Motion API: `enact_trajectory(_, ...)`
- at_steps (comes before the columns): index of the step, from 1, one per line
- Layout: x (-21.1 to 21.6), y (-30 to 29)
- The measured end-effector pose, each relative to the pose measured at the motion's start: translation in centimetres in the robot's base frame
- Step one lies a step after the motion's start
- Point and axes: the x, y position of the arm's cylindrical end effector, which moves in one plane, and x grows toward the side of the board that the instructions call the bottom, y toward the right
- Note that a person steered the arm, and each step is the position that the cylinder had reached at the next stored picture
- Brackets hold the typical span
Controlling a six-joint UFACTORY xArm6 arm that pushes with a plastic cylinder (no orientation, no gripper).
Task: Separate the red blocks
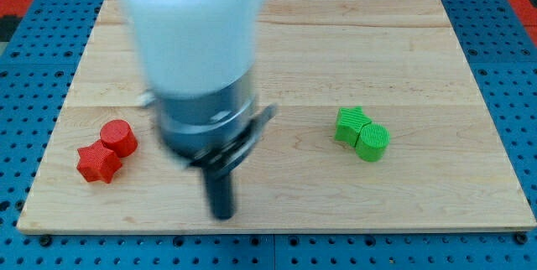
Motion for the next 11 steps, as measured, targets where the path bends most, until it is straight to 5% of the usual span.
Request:
enact_trajectory(2, -3.8, -18.0)
enact_trajectory(3, -6.5, -17.3)
enact_trajectory(5, -9.1, -4.6)
enact_trajectory(7, -9.9, -10.0)
enact_trajectory(10, -24.8, -7.5)
enact_trajectory(11, -25.4, -5.0)
